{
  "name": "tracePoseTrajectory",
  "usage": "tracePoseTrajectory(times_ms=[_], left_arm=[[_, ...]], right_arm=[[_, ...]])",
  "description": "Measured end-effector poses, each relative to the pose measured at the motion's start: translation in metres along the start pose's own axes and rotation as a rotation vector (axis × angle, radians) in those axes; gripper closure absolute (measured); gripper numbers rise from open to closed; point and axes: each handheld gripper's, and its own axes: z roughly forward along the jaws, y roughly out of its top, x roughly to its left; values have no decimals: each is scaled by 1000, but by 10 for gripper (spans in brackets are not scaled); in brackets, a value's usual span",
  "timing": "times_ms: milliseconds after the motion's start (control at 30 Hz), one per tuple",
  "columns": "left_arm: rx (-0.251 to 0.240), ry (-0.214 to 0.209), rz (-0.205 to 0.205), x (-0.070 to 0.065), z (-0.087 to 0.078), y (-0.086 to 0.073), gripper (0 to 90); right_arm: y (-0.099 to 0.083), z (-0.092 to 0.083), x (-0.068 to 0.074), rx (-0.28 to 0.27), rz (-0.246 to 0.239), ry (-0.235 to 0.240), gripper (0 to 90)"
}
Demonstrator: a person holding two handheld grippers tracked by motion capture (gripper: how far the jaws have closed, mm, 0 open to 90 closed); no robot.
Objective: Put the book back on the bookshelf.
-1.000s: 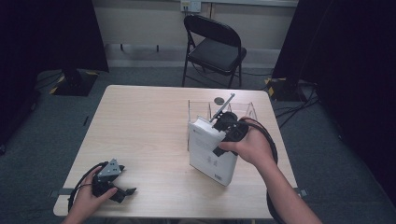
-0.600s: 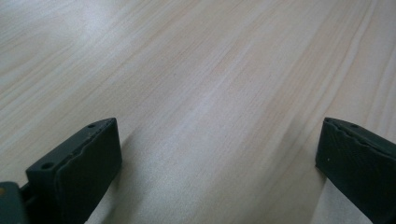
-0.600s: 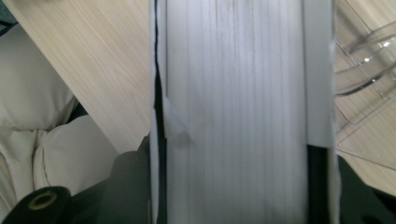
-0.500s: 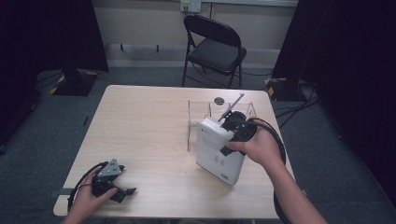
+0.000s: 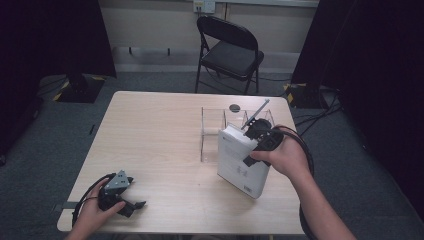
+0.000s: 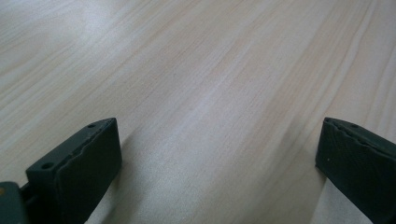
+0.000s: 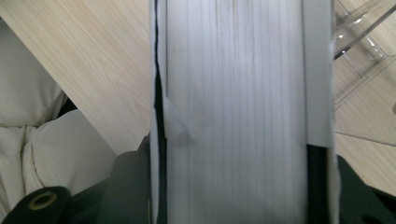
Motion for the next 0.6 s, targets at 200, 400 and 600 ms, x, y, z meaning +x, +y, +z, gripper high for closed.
tracePoseTrajectory(times_ms=[200,400,600], left_arm=[[-4,1,-5,0,0,0,0],[0,1,-1,0,0,0,0],[0,0,0,0,0,0,0]], right_arm=[[-6,-2,-6,-4,19,-1,524],[-11,-5,-11,-7,33,-6,523],[-15,-5,-12,-9,35,-26,523]])
